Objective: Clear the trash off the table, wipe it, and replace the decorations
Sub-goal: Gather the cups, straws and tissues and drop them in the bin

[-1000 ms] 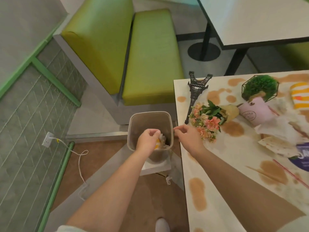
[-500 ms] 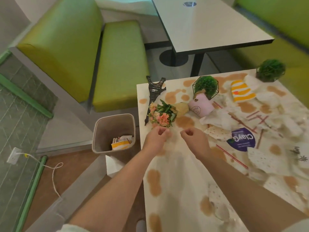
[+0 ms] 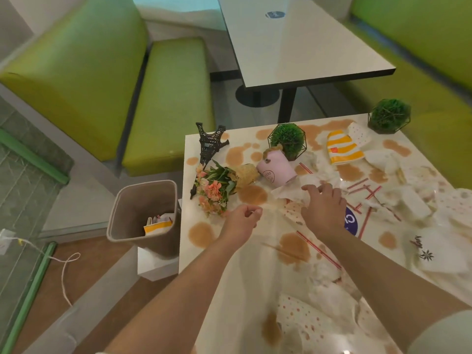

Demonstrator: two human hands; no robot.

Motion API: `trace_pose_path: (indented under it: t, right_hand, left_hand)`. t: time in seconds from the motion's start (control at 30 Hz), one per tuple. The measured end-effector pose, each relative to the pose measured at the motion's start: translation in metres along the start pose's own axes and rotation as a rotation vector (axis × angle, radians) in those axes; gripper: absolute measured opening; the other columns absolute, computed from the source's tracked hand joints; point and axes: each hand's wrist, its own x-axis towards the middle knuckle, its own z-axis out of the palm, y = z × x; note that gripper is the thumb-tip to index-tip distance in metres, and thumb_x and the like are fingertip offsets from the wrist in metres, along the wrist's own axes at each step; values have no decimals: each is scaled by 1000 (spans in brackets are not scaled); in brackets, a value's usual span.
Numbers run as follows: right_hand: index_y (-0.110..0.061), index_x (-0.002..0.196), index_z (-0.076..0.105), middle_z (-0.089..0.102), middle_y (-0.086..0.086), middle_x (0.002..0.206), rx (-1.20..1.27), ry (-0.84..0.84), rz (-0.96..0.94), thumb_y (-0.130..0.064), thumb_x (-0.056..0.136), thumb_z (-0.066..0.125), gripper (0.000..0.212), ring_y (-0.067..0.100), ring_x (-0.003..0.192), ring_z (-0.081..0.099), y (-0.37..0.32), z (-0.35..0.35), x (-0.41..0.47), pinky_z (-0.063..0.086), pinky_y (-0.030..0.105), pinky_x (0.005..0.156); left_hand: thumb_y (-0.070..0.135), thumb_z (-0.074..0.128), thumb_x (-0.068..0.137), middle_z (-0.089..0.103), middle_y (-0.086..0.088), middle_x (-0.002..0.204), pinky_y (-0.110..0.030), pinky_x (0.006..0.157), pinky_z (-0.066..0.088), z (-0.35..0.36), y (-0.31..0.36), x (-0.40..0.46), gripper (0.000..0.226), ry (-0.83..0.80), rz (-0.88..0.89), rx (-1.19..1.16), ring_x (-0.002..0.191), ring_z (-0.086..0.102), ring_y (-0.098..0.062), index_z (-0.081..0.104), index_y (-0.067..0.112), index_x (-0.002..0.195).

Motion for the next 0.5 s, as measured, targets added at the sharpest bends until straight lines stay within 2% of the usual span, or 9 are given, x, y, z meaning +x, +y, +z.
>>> trace_pose_path:
  t: [0.1,0.2,0.3,0.37,0.43,0.5]
  right_hand:
    - [-29,131,54,56,7,130,11,-40,-31,-23,92,58,40,27,118,48,12,2,12,39,38,98]
    - [-22,118,65,63,4,121,271,2,-6,-13,93,55,29,24,108,56,21,-4,16,50,38,91]
    - [-19,110,69,64,0,112,469,76,4,-11,94,51,26,21,100,57,25,-13,15,53,38,78]
    - [-20,109,69,64,-2,110,604,109,-13,-10,95,51,25,15,95,58,25,-21,14,50,31,76]
    - [-22,108,68,64,-4,109,790,117,-14,-8,94,52,26,7,90,58,23,-34,11,45,18,74]
    - [-23,104,69,66,-7,111,984,79,18,-6,93,52,27,3,91,60,18,-47,8,43,9,71]
  left_hand:
    - [35,58,95,69,1,96,-28,76,49,11,6,5,7,14,-8,-14,83,65,-14,63,32,92]
    - [35,57,95,68,3,96,-28,75,49,22,14,9,7,11,-17,-40,79,63,-11,63,32,93]
    - [38,56,96,66,4,99,-34,81,51,32,22,9,12,13,-17,-66,77,63,-9,62,27,98]
    - [42,56,96,64,3,104,-38,88,52,38,29,9,18,22,-3,-87,79,63,-9,60,25,103]
    - [48,57,93,60,3,115,-40,92,53,44,38,9,29,24,26,-102,91,64,-12,56,26,113]
    - [58,63,84,49,3,130,-40,93,52,50,46,9,57,1,64,-118,107,59,-15,47,30,131]
